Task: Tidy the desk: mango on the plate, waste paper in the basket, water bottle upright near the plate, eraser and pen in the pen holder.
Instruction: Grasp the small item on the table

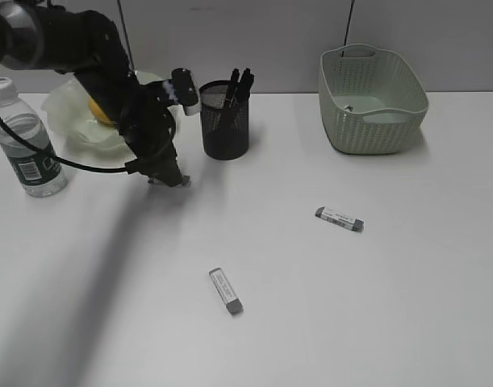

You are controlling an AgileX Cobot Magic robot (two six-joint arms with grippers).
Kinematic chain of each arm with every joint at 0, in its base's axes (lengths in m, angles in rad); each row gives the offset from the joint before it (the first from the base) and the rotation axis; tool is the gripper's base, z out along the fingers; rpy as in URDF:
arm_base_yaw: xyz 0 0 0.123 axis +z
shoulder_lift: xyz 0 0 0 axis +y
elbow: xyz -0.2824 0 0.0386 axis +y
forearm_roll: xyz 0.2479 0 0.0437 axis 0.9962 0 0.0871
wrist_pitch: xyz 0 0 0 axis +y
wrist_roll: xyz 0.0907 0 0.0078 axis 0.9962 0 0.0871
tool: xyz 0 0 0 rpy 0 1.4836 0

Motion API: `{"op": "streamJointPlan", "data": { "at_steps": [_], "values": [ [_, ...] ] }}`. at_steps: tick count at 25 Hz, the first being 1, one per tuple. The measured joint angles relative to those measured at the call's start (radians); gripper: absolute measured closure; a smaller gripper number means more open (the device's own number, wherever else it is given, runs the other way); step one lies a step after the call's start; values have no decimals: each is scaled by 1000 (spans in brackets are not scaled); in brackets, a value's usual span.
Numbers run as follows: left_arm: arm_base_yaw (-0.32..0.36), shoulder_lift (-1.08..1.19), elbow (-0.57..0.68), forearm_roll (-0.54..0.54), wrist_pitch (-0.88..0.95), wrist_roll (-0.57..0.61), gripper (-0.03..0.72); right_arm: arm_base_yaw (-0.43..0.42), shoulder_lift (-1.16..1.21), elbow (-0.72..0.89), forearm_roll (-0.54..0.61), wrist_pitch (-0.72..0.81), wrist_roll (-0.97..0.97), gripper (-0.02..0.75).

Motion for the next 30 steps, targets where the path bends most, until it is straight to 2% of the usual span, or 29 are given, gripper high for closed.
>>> {"op": "streamJointPlan", "data": {
  "at_steps": [7, 12, 22, 24, 30],
  "values": [
    [0, 19, 0, 7, -43, 0, 207, 0, 0, 0, 0, 0, 0, 279],
    [-1, 23, 0, 7, -44, 0, 244, 0, 0, 0, 0, -1, 0, 279],
    [-1, 37, -4, -17, -31, -6, 270, 0, 0, 0, 0, -1, 0, 279],
    [-1, 38, -4, -35, -20, -21, 298, 0, 0, 0, 0, -1, 0, 279],
    [-1, 41, -9, -48, 18, -86, 455, 0, 0, 0, 0, -1, 0, 279]
  ]
}}
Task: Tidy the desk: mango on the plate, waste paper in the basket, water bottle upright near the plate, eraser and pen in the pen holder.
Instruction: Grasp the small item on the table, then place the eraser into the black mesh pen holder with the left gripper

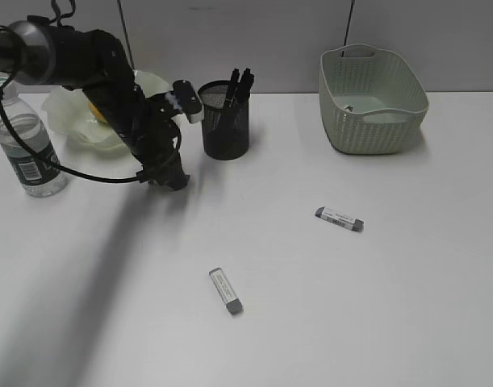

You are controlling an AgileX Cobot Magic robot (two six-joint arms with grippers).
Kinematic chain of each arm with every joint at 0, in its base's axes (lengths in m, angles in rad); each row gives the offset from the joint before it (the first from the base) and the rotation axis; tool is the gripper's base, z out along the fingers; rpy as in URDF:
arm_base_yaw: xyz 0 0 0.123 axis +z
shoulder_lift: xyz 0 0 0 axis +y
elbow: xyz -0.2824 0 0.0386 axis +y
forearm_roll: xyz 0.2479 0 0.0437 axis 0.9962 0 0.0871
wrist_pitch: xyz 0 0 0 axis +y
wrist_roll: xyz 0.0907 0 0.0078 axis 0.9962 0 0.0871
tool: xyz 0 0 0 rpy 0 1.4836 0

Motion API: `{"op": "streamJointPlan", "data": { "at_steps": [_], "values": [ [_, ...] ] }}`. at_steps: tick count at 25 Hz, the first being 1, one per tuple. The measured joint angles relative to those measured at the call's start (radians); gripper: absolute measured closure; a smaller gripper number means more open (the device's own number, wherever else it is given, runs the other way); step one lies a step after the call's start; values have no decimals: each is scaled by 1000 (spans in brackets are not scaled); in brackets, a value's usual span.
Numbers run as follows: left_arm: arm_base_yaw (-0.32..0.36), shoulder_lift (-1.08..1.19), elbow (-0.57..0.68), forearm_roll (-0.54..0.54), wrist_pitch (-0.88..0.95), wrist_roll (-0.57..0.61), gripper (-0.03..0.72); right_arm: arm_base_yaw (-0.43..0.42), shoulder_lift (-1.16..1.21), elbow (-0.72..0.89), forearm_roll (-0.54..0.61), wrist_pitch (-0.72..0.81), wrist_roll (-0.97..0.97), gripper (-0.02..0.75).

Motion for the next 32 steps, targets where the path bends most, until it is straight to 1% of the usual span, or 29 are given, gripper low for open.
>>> {"op": "streamJointPlan", "data": {
  "at_steps": [2, 4, 12, 16, 18, 20, 23, 29, 31, 32],
  "values": [
    [0, 0, -1, 2, 6, -32, 508, 0, 0, 0, 0, 0, 0, 279],
    [0, 0, -1, 3, 7, -60, 533, 0, 0, 0, -1, 0, 0, 279],
    [0, -12, 2, 0, 33, -139, 533, 0, 0, 0, -1, 0, 0, 279],
    [0, -79, 7, -7, 40, -159, 533, 0, 0, 0, -1, 0, 0, 279],
    [-1, -131, 7, -33, 13, -161, 533, 0, 0, 0, -1, 0, 0, 279],
    [-1, -177, 7, -71, -36, -162, 533, 0, 0, 0, -1, 0, 0, 279],
    [-1, -231, 7, -162, -156, -163, 533, 0, 0, 0, -1, 0, 0, 279],
    [-3, -235, 8, -495, -406, -163, 533, 0, 0, 0, -1, -1, 0, 279],
    [-10, -224, 8, -572, -452, -163, 533, 0, 0, 0, -1, -1, 0, 279],
    [-16, -217, 8, -594, -473, -163, 533, 0, 0, 0, -1, -1, 0, 279]
  ]
}}
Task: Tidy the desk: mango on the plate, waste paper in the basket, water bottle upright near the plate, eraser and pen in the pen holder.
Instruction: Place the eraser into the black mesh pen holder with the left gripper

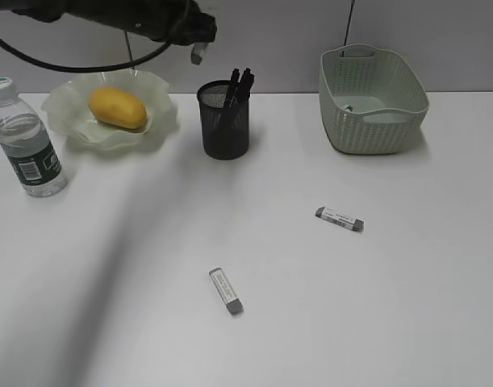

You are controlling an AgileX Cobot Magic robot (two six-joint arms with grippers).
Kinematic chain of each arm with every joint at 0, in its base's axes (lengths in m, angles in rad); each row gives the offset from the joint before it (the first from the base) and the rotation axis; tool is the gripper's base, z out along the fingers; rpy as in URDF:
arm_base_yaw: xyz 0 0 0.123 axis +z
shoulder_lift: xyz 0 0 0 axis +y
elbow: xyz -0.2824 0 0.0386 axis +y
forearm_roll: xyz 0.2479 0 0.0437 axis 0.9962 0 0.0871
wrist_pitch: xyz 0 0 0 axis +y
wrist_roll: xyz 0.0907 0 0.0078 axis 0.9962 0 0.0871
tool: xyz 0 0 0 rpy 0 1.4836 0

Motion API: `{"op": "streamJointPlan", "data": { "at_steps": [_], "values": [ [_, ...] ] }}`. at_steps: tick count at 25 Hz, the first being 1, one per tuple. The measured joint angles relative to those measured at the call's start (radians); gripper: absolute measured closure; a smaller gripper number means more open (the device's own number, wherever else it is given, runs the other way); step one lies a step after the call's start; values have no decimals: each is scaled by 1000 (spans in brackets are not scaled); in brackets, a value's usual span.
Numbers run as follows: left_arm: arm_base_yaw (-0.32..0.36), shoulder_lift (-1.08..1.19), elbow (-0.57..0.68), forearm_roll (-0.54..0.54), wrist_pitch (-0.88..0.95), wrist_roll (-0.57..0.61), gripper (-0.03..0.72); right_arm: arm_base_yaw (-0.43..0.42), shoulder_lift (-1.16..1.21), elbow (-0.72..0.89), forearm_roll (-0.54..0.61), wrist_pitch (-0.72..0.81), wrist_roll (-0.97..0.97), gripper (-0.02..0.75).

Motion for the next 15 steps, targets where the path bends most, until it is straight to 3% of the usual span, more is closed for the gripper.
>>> {"op": "streamJointPlan", "data": {
  "at_steps": [7, 12, 15],
  "values": [
    [-61, 65, 1, -37, -105, 0, 533, 0, 0, 0, 0, -1, 0, 280],
    [-65, 104, 1, -40, -129, 0, 529, 0, 0, 0, 0, -3, 0, 280],
    [-65, 112, 1, -36, -157, 0, 466, 0, 0, 0, 0, -4, 0, 280]
  ]
}}
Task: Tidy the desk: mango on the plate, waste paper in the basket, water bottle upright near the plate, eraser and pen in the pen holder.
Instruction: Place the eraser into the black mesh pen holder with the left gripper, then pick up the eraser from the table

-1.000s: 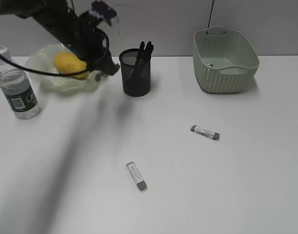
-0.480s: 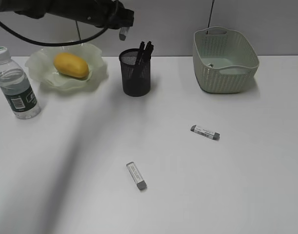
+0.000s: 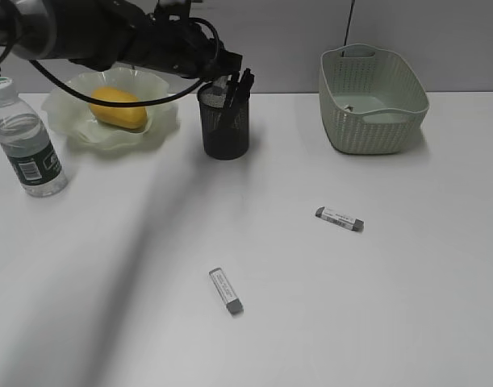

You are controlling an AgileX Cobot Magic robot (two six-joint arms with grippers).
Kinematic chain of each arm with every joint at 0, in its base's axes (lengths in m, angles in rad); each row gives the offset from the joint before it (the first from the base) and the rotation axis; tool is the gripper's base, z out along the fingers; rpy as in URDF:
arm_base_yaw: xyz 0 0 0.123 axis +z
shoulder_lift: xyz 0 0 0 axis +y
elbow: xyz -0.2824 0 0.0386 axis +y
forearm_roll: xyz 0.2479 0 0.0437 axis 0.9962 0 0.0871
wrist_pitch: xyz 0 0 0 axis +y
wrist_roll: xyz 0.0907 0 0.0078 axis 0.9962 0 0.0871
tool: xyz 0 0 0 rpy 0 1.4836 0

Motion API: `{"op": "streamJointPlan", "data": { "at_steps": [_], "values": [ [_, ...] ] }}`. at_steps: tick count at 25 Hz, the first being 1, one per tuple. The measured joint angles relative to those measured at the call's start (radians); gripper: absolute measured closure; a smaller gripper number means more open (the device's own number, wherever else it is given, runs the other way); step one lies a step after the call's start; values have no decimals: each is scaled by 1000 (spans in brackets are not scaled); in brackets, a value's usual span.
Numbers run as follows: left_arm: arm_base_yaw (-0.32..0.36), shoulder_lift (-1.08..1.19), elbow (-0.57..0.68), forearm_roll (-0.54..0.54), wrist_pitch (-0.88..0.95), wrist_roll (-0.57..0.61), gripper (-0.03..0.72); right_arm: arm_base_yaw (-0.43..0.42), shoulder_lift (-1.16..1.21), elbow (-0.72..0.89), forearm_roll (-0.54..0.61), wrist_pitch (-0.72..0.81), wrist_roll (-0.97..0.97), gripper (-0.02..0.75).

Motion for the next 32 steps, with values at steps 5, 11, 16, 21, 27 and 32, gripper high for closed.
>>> {"op": "streamJointPlan", "data": {
  "at_steps": [5, 11, 16, 21, 27, 32],
  "values": [
    [1, 1, 0, 1, -24, 0, 301, 0, 0, 0, 0, 0, 0, 280],
    [1, -42, 1, 25, 24, 0, 263, 0, 0, 0, 0, -1, 0, 280],
    [1, -146, 1, 171, 203, -85, 261, 0, 0, 0, 0, -4, 0, 280],
    [1, -224, 1, 508, 466, -365, 260, 0, 0, 0, 0, -4, 0, 280],
    [1, -290, 1, 810, 793, -632, 260, 0, 0, 0, -1, -4, 2, 280],
    [14, -351, 1, 850, 946, -708, 260, 0, 0, 1, -1, -8, 1, 280]
  ]
}}
